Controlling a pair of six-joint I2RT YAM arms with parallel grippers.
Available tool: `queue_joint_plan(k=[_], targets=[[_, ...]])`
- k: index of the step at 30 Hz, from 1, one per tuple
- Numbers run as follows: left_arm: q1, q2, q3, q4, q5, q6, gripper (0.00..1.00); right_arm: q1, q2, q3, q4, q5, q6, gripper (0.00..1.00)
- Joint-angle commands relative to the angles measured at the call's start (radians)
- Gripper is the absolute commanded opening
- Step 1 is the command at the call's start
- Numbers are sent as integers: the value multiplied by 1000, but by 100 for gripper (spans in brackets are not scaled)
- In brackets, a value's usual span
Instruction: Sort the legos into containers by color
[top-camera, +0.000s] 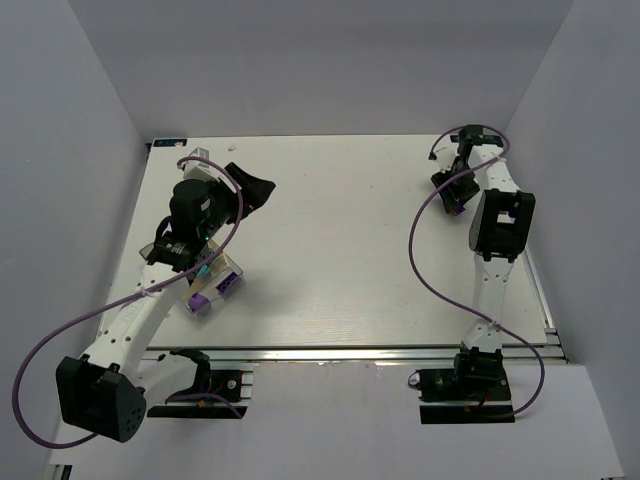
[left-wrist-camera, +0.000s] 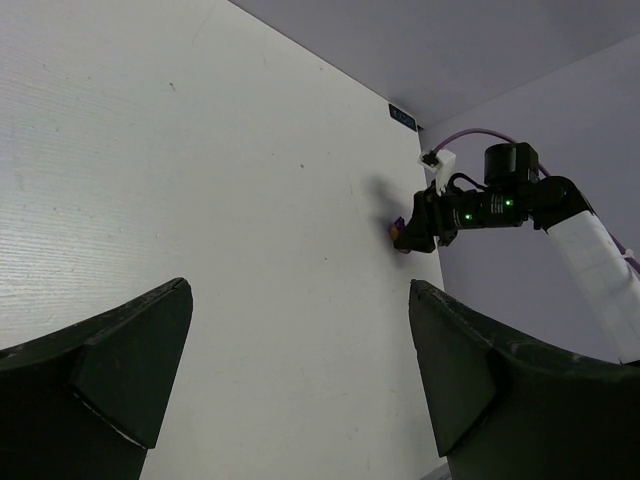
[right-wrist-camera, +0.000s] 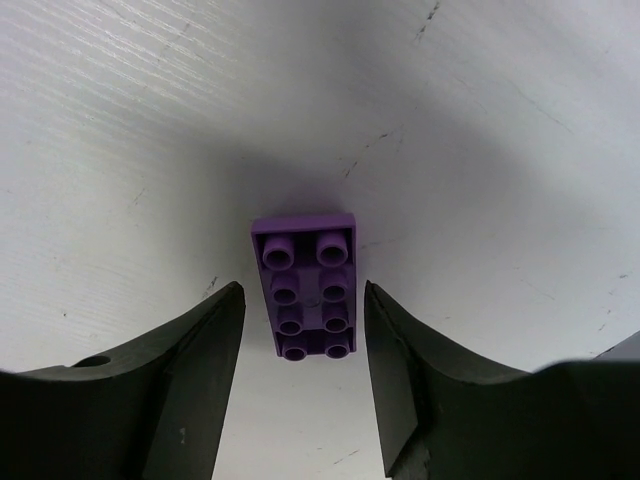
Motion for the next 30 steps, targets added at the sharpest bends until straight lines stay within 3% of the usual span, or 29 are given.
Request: queue_joint_plan(k=[1, 10, 13, 15, 19, 26, 30], targets=[[6, -16, 8, 2, -8, -3, 98, 11, -18, 4, -10, 2, -14, 56], [6, -31, 20, -10, -14, -1, 98, 34, -32, -41, 24, 59, -18, 48], [6, -39, 43, -26, -23, 5, 98, 35, -30, -38, 21, 60, -21, 36], [6, -45, 60, -36, -25, 9, 98, 35, -45, -52, 21, 39, -24, 20], [6, -60, 84, -52, -43, 16, 98, 44, -119, -98, 27, -109, -21, 0], [6, -77, 179, -58, -72, 16, 98, 182, -337, -263, 28, -496, -93, 0], [6, -74, 235, -66, -71, 16, 98, 365, -429, -355, 41, -690, -130, 0]])
